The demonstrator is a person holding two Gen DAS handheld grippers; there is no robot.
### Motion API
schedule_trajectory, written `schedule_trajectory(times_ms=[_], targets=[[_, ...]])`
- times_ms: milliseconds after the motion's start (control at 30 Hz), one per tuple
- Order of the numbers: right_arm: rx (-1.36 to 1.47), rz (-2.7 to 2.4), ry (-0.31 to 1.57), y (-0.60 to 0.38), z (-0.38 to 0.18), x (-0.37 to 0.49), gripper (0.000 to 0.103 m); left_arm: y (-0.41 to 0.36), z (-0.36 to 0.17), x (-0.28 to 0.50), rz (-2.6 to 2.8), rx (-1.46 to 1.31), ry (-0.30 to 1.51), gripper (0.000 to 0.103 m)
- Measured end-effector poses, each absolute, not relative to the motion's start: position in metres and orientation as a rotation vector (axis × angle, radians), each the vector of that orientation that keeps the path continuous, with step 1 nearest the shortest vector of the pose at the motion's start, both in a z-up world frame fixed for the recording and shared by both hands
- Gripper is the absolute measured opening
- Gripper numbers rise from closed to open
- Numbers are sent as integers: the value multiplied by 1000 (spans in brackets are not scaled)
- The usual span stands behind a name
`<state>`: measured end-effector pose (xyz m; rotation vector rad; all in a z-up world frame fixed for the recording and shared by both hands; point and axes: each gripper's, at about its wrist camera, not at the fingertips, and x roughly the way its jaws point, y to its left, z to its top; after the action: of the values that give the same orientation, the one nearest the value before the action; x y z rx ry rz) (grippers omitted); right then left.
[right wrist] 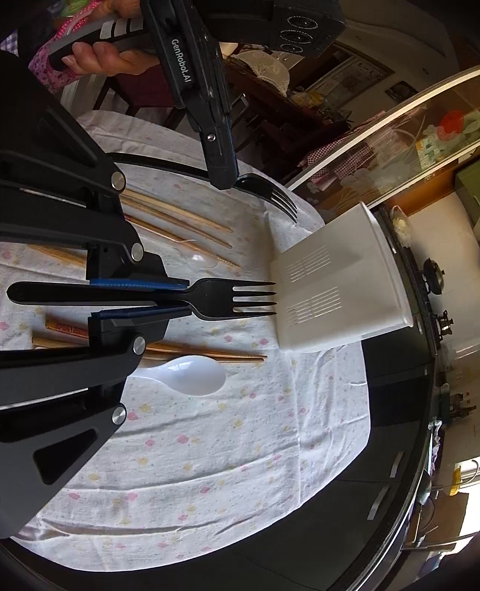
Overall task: Organize utensils
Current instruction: 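Lower the right tool onto the other black fork and close it, then carry the forks to the white caddy and release them while both tools open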
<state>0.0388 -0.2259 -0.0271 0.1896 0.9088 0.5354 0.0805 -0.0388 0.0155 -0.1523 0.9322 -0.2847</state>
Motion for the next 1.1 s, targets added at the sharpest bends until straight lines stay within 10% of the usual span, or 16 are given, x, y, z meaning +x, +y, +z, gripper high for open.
schedule_trajectory(times_ms=[567,1000,1100], targets=[[246,560,834,-242,-14,31,10,-20,108,183,-111,-192,226,9],[263,557,790,-244,-4,39,10,-29,49,210,-80,-140,328,10],[257,561,759,-241,8,46,10,-26,39,205,-84,-140,355,27]])
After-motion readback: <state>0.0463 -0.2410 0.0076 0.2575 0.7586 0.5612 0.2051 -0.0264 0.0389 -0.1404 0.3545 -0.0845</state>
